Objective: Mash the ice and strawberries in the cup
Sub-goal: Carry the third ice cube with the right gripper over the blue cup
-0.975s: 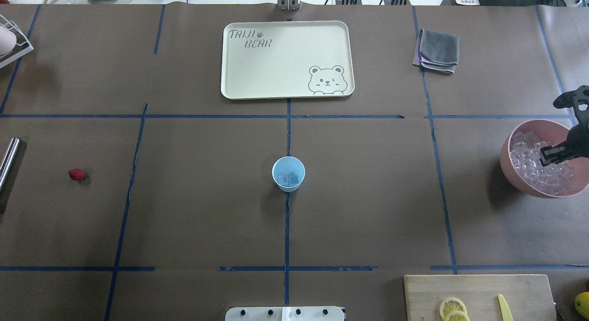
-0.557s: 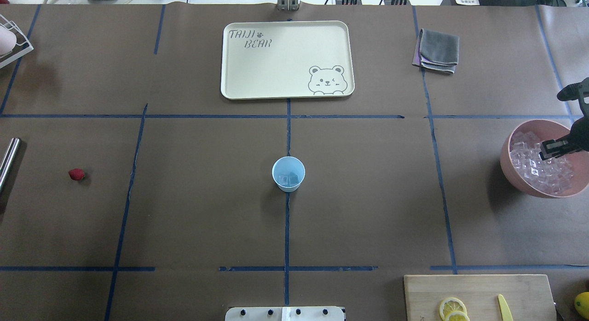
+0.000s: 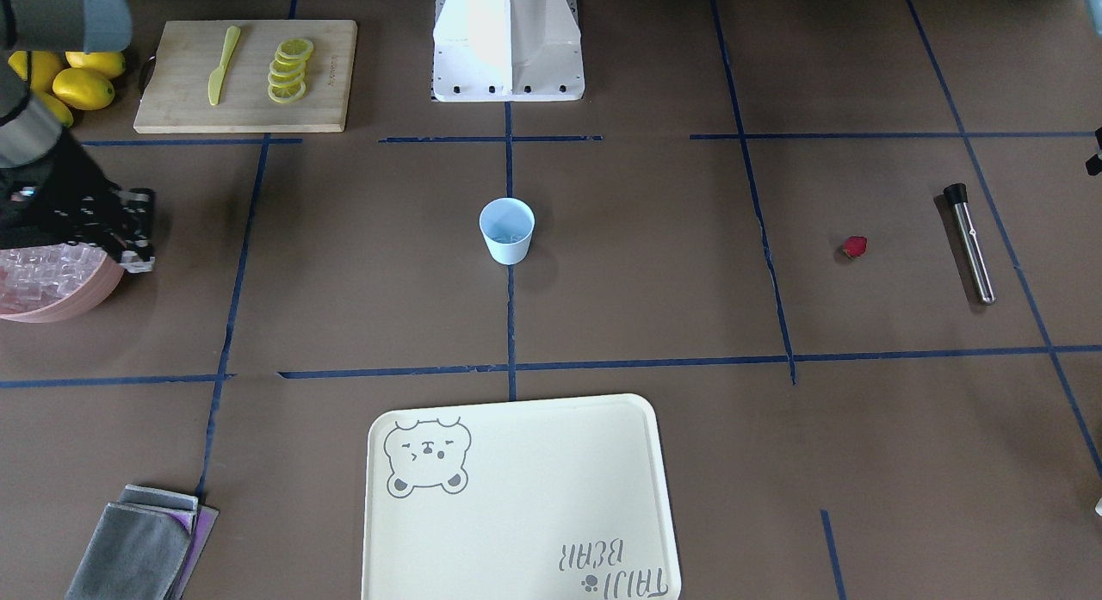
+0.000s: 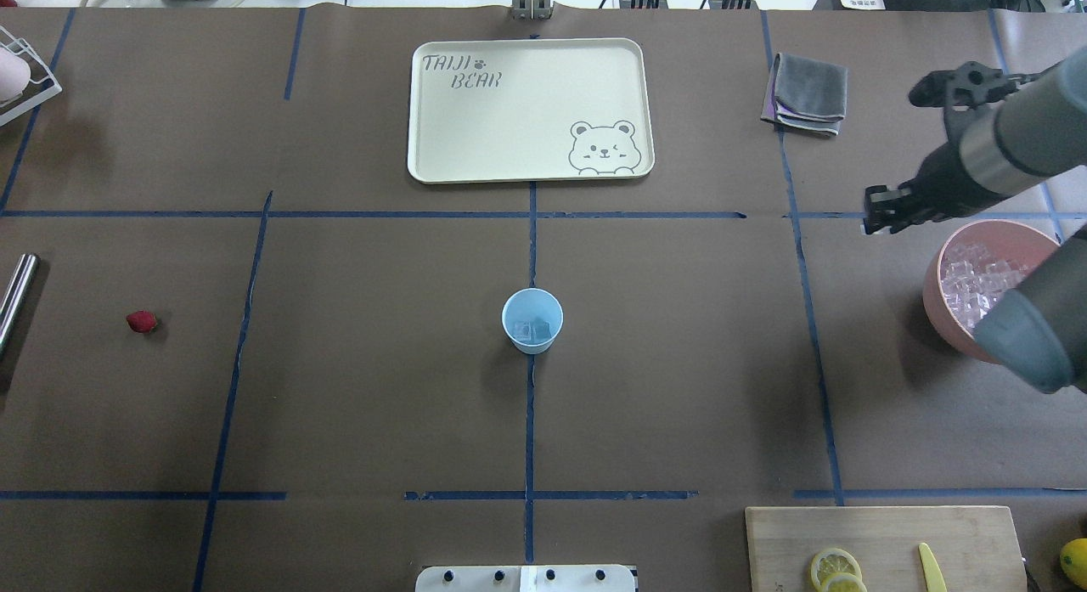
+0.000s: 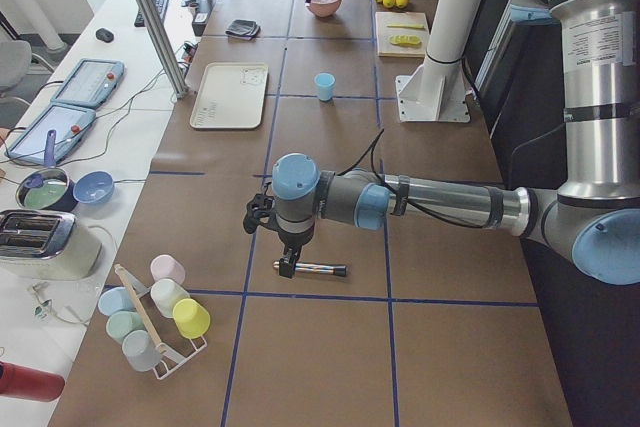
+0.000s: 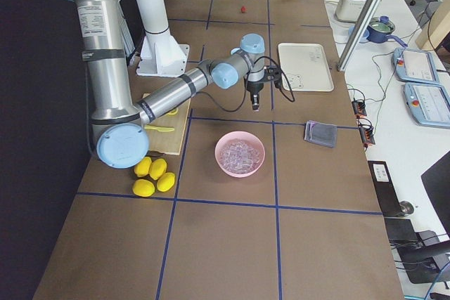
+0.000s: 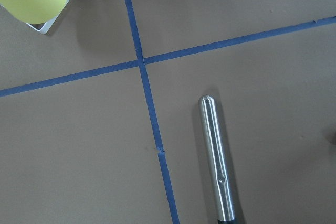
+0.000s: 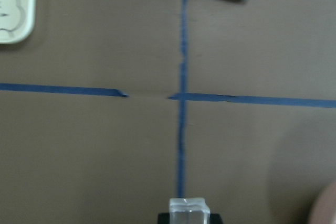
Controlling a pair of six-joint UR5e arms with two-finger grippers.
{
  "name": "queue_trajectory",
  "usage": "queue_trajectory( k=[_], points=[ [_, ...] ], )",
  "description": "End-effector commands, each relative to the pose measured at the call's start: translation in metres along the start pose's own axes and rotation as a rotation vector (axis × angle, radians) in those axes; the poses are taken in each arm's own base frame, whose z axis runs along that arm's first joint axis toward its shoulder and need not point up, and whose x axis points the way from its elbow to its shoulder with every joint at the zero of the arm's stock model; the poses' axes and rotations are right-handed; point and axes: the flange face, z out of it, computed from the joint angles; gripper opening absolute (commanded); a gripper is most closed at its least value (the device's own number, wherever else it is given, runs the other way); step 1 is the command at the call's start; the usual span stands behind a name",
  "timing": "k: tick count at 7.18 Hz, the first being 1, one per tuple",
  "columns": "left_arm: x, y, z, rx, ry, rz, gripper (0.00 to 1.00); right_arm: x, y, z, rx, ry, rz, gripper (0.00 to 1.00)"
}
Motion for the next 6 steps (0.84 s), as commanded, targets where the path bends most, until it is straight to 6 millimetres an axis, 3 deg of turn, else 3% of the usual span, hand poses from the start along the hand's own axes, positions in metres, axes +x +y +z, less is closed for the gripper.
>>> queue_trajectory(
  k=[1,2,3,4,5,6],
  points=[
    [0.001,0.000,-0.001,0.001,0.000,0.002,1.00,-0.188,0.026,-0.019,-0.029,-0.004,0.084,0.06],
    [0.001,0.000,-0.001,0.002,0.000,0.002,1.00,-0.242,0.046,-0.024,-0.020,-0.006,0.121,0.07],
    [0.000,0.000,0.000,0.000,0.000,0.001,1.00,-0.287,0.064,-0.016,-0.013,-0.011,0.153,0.07],
    [-0.001,0.000,0.001,-0.002,-0.001,-0.001,1.00,-0.326,0.069,-0.002,0.004,0.008,0.168,0.08],
    [-0.001,0.000,0.001,-0.003,0.000,-0.002,1.00,-0.354,0.066,0.009,-0.001,0.023,0.181,0.08],
    [-0.001,0.001,0.002,-0.004,0.000,-0.004,1.00,-0.362,0.073,0.019,-0.010,0.035,0.185,0.08]
  ],
)
